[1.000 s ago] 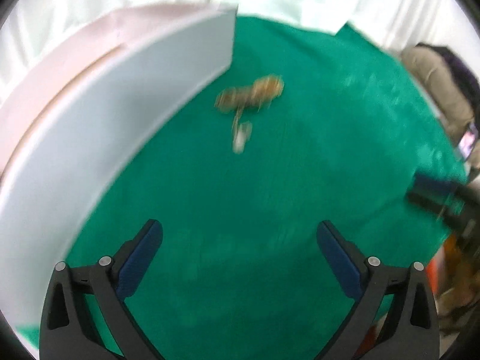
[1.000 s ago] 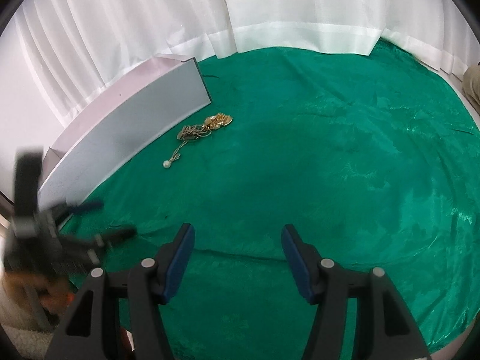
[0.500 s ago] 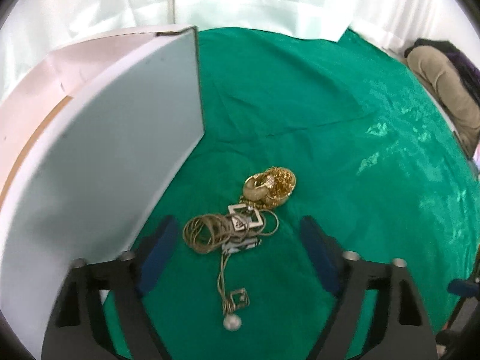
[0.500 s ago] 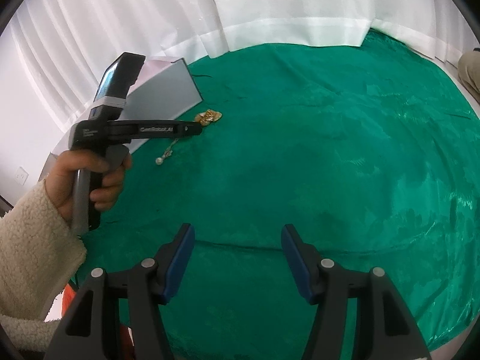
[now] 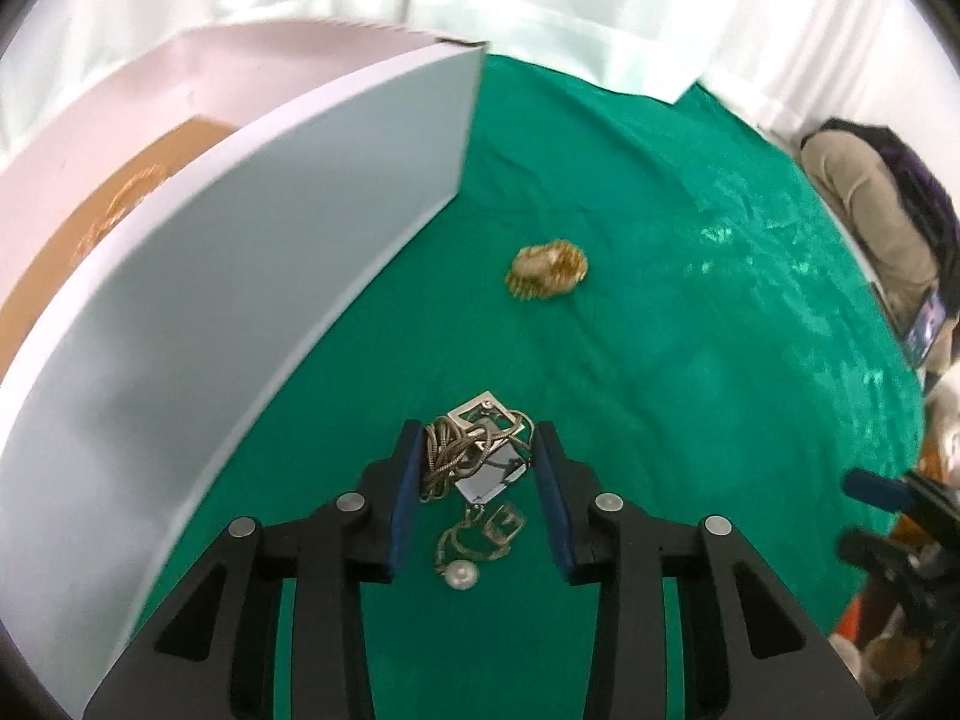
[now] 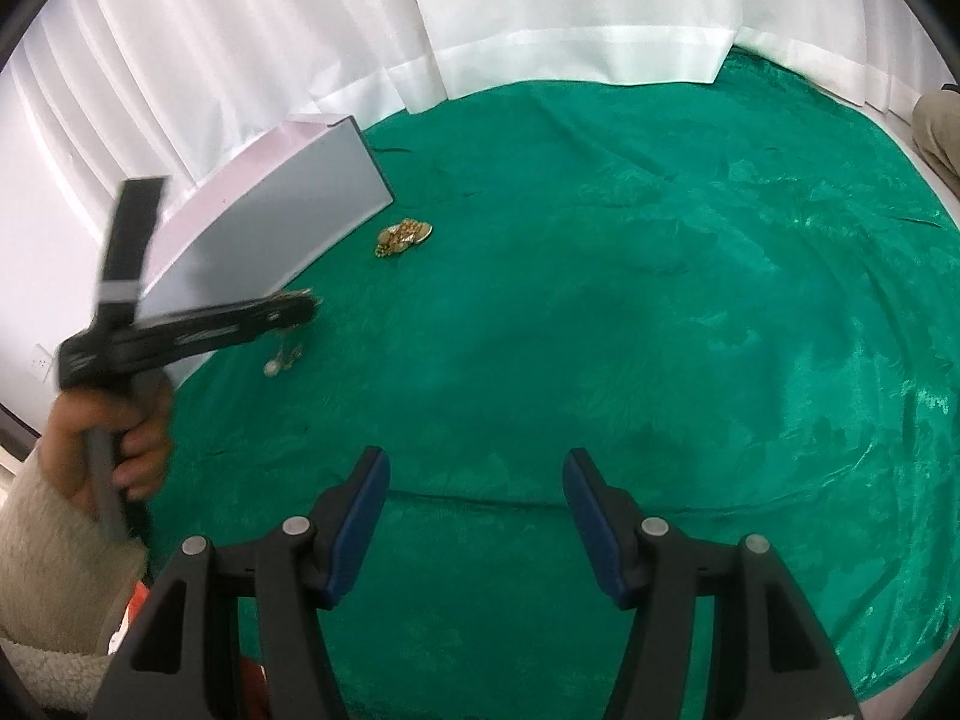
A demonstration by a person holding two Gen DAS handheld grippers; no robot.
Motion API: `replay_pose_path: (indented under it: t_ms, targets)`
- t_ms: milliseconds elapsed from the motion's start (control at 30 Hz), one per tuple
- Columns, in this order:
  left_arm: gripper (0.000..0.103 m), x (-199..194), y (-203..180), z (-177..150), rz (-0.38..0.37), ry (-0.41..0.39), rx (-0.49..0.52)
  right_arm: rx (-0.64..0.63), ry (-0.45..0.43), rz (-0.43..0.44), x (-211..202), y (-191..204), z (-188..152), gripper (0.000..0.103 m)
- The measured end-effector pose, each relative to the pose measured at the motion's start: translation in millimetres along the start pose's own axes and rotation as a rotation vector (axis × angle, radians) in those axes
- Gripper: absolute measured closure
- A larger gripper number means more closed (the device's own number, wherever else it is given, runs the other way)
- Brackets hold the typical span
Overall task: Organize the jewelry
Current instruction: 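Grasp the tangled chain with square pendant with the left tool while the right tool grasps the gold brooch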
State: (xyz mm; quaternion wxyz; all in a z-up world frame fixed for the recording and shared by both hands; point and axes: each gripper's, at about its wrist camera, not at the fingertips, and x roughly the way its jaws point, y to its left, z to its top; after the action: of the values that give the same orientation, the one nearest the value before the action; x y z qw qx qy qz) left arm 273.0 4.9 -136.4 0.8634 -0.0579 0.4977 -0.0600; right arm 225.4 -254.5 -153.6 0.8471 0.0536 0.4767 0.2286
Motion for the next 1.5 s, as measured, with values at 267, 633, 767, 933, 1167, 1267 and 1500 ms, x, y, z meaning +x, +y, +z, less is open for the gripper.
replay_pose_path:
  t_ms: [267, 633, 767, 933, 1167, 1267, 1500]
  targets:
    - [0.067, -23, 18, -32, -0.008, 0.014, -0.065, -0.138, 0.092, 0.052, 31, 27, 43, 0.042]
    - [0.067, -39, 34, -51, -0.013, 0.008, -0.112, -0.408, 0.139, 0.007, 150, 81, 151, 0.042]
    - [0.067, -38, 38, -54, -0.023, 0.014, -0.12, -0.439, 0.157, 0.021, 167, 90, 156, 0.043]
    - [0.067, -39, 38, -53, -0.041, 0.019, -0.135, -0.429, 0.191, 0.018, 166, 93, 157, 0.075]
    - [0.067, -70, 30, -43, -0.09, -0.033, -0.145, -0.222, 0.166, 0.175, 116, 69, 164, 0.075]
    - [0.067, -86, 23, -39, -0.093, -0.054, -0.132, -0.195, 0.159, 0.192, 98, 67, 164, 0.075]
    - [0.067, -109, 13, -39, -0.106, -0.079, -0.106, -0.219, 0.121, 0.193, 58, 78, 155, 0.075]
